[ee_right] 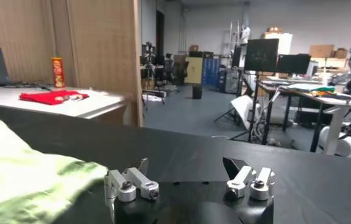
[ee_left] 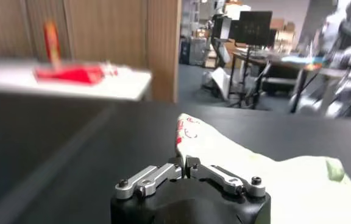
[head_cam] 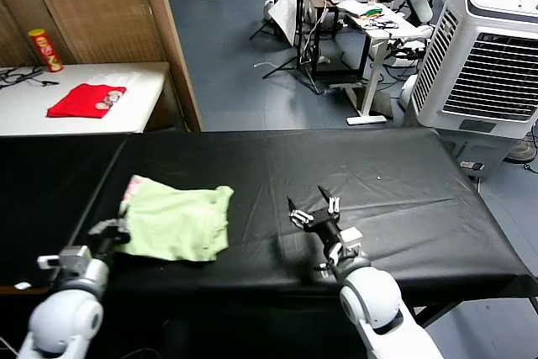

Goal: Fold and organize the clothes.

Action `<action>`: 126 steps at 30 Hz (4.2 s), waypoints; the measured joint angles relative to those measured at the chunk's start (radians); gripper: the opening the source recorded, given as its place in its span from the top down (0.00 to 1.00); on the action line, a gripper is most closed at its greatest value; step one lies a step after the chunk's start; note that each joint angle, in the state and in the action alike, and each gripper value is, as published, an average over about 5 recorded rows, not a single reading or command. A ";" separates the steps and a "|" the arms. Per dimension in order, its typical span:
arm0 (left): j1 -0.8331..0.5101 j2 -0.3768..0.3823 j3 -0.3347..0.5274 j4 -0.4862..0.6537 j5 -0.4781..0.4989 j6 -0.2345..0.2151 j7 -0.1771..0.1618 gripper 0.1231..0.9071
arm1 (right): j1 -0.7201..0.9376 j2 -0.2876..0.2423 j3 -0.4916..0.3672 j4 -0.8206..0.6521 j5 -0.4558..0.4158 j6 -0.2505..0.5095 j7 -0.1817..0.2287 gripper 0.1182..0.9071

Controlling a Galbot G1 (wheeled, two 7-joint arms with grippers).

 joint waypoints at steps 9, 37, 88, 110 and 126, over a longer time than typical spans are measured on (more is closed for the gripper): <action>0.049 0.185 -0.116 -0.069 0.160 -0.004 -0.004 0.97 | -0.012 0.015 0.002 0.003 -0.021 0.000 -0.001 0.14; -0.039 -0.146 0.477 -0.118 0.267 -0.052 -0.068 0.81 | -0.068 -0.017 0.006 0.029 0.012 -0.034 -0.026 0.14; 0.100 -0.170 0.334 -0.178 0.269 -0.215 0.006 0.14 | 0.194 0.010 -0.171 -0.132 0.599 -0.287 0.043 0.65; 0.108 -0.185 0.328 -0.173 0.280 -0.222 0.003 0.14 | 0.216 0.033 -0.224 -0.186 0.481 -0.249 -0.041 0.93; 0.122 -0.187 0.324 -0.161 0.227 -0.193 -0.022 0.14 | 0.197 -0.211 -0.144 -0.166 0.056 -0.009 -0.171 0.52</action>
